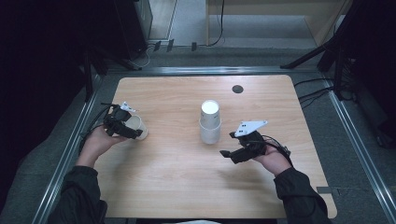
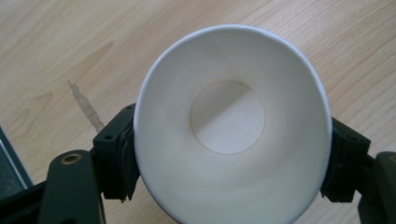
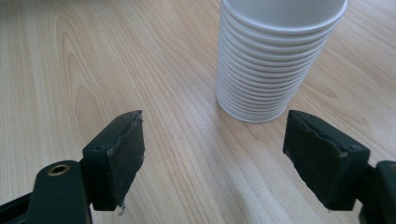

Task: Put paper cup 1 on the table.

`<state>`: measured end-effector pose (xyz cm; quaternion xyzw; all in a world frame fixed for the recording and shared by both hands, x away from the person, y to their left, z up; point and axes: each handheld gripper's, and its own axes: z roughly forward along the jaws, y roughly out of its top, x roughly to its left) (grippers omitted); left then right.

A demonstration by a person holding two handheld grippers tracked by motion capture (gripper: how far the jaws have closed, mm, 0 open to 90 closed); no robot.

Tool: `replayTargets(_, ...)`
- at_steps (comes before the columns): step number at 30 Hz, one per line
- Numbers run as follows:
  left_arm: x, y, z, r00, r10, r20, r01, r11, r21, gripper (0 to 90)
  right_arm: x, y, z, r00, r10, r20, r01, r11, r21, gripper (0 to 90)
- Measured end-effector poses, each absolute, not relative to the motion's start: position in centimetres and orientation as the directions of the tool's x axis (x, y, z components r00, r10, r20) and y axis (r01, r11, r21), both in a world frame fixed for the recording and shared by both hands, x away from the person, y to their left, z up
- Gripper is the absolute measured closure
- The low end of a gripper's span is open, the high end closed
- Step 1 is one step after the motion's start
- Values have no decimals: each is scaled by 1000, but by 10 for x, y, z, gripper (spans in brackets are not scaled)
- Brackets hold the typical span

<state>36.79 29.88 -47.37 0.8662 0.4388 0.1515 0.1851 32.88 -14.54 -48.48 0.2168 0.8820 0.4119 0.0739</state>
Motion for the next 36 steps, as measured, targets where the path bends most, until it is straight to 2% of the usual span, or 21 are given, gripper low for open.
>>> replayTargets(17, 372, 296, -477, 561, 824, 80, 730, -538, 423, 211, 329, -146, -486, -897, 439, 42, 317, 575, 754, 212)
replayTargets(25, 372, 295, -477, 558, 826, 72, 727, -529, 438, 192, 329, -146, -486, -898, 438, 42, 316, 576, 754, 212)
replayTargets(36, 370, 300, -472, 561, 828, -3, 731, -493, 471, 166, 329, -147, -485, -898, 438, 45, 317, 573, 756, 212)
